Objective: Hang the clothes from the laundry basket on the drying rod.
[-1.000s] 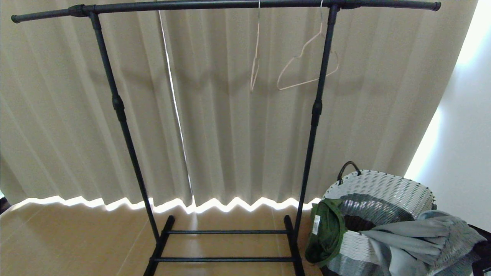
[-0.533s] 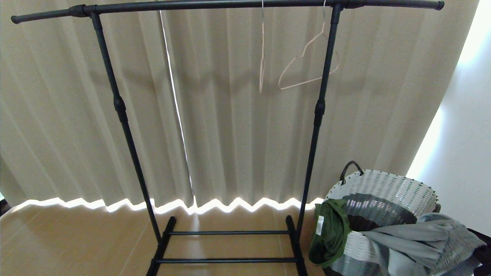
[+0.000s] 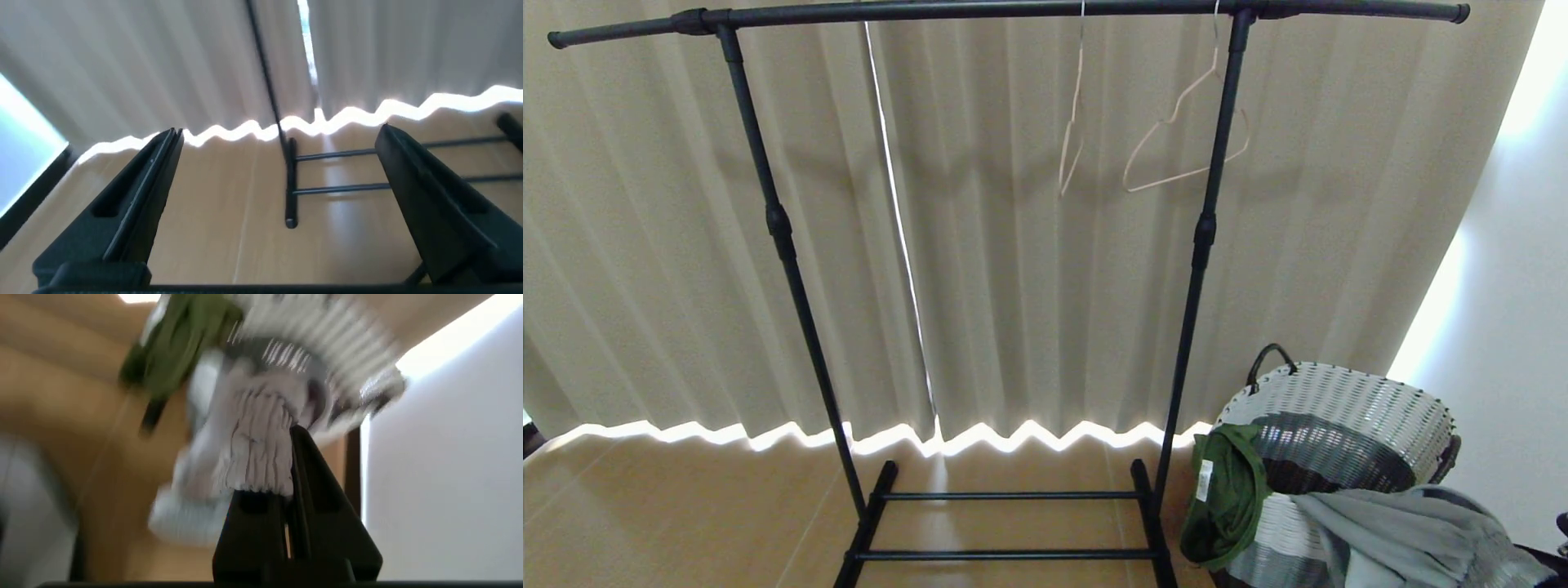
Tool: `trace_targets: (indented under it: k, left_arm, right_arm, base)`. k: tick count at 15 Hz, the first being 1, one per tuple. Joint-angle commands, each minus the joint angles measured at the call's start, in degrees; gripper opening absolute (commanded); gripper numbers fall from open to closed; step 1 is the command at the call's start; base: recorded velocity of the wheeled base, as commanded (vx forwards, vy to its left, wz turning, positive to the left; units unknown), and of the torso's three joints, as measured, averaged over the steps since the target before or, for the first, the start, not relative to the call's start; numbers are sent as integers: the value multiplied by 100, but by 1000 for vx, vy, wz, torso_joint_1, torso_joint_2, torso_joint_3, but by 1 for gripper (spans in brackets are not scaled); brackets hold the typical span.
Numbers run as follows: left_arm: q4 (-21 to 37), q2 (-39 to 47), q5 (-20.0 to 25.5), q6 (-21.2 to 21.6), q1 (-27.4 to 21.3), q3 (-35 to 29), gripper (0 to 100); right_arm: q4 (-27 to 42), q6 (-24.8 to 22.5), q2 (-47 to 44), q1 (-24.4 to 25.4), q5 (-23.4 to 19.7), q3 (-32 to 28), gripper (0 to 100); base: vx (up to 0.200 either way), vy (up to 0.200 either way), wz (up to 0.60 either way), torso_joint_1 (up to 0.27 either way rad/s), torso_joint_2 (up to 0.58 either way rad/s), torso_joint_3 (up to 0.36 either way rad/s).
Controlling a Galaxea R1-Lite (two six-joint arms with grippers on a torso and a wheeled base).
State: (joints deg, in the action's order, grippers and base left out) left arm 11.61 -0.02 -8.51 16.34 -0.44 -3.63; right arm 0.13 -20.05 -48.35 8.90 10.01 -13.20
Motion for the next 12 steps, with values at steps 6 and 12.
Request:
trace_targets:
  k: [6, 12]
  left_arm:
    - [-18, 662, 1668, 485, 35, -1017, 100]
    - [-800, 2578, 1967, 476, -334, -1869, 100]
  right_arm:
    - [3124, -7, 827, 358, -807, -2037, 0]
    - [3036, 124, 836, 376, -1168, -2213, 0]
  base:
    - [0, 0, 0, 0, 0, 0]
    - [0, 0, 0, 0, 0, 0]
